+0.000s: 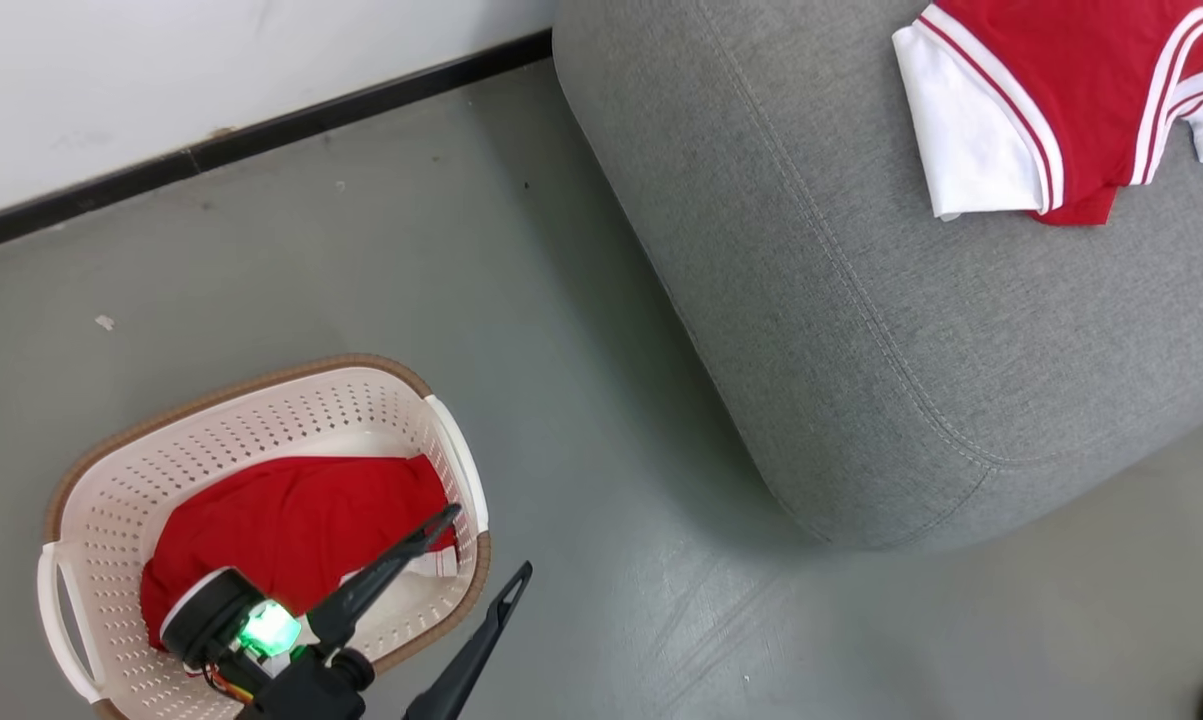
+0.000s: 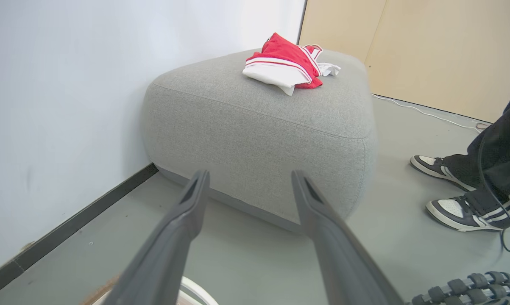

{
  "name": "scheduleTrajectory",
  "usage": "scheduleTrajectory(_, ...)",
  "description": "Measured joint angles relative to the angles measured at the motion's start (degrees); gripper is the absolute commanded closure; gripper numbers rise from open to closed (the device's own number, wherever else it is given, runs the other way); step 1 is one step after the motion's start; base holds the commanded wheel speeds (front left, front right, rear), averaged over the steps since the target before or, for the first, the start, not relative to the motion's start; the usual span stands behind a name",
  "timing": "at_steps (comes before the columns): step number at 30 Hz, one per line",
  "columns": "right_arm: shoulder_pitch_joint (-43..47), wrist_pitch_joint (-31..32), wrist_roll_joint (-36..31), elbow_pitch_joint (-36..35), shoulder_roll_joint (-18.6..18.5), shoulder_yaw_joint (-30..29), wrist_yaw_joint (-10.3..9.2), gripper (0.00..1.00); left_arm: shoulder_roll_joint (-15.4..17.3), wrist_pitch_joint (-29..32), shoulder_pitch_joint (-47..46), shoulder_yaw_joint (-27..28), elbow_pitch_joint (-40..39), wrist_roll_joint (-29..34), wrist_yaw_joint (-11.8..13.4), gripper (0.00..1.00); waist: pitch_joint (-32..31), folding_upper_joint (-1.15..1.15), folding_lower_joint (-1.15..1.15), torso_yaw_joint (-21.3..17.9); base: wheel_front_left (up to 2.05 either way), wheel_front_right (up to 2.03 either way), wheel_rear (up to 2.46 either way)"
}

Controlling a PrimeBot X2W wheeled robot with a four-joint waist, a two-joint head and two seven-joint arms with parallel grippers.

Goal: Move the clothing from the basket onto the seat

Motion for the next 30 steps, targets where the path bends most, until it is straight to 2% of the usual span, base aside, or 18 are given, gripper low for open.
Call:
scheduleTrajectory(9,2.1,-11.4,7.2,0.5,2.2,7.8,0.0,0.0,-1.9,0.0,-1.1,0.6,1.5,0.0,0.0,0.0,-3.1,0.0,0.0,0.7,0.0,0.0,0.0)
scheduleTrajectory(11,4.0,-15.6,9.6,0.4,2.1,11.0,-0.01,0.0,-3.0,0.0,-1.1,1.0,2.2,0.0,0.0,0.0,-4.4,0.0,0.0,1.0,0.0,0.0,0.0)
scheduleTrajectory(16,7.3,-20.8,13.4,0.4,2.1,16.8,-0.01,0.0,-5.3,0.0,-1.1,2.2,3.4,-0.5,0.1,0.0,-6.7,0.0,0.0,1.5,0.0,0.0,0.0)
scheduleTrajectory(22,12.3,-21.6,18.6,0.8,2.1,25.6,0.0,0.0,-7.8,0.0,-1.0,4.2,4.5,-2.0,0.6,0.0,-9.7,0.0,0.0,2.3,0.0,0.0,0.0)
scheduleTrajectory(30,18.2,-21.7,24.8,-1.0,2.0,32.5,-0.01,0.0,-10.5,0.0,-0.7,5.8,6.1,-2.1,0.9,0.0,-13.8,0.0,0.0,3.6,0.0,0.0,0.0)
